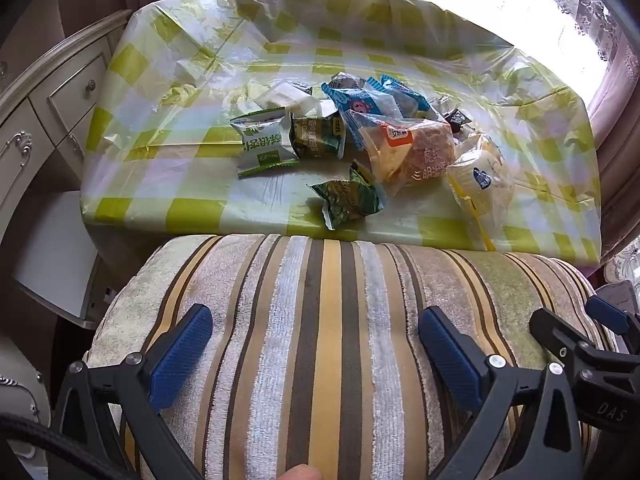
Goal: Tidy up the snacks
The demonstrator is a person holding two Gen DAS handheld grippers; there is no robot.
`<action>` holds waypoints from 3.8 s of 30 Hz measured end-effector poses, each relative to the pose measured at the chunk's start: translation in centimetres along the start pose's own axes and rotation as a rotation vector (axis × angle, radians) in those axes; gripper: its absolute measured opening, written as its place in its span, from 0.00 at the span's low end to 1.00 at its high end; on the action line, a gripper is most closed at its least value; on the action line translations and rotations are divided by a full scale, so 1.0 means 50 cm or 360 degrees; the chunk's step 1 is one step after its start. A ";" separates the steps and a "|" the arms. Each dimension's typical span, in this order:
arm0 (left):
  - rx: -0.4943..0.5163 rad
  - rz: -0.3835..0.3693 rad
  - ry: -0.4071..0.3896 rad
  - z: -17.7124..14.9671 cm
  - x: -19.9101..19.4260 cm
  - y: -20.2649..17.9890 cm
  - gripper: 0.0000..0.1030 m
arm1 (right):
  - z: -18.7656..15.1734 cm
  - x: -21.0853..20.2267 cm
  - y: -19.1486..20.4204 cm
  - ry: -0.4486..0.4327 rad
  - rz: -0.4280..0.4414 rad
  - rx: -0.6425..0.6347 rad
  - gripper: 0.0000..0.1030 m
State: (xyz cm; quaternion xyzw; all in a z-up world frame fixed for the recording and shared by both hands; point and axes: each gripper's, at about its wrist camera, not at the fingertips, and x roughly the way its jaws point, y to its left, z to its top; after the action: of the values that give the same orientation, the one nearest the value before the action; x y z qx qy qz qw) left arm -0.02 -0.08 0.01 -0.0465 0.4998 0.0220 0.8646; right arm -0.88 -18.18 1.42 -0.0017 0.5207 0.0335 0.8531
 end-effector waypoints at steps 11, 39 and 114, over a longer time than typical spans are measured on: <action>-0.0003 -0.0006 0.0011 0.001 0.005 0.006 1.00 | 0.001 0.000 0.000 -0.0001 0.0003 0.0003 1.00; -0.0011 -0.0027 -0.0020 0.004 -0.002 0.006 1.00 | -0.006 -0.004 -0.001 -0.0055 0.0001 0.0016 1.00; -0.0043 -0.0320 0.0124 0.119 0.115 0.004 0.70 | 0.087 0.061 -0.030 -0.0006 0.0190 0.0175 1.00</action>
State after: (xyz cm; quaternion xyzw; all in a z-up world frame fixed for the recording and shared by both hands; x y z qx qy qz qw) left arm 7.95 0.69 -2.03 -0.1088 0.5255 -0.0599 0.8417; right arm 4.49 -19.37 0.65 0.0763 0.5192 0.0557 0.8494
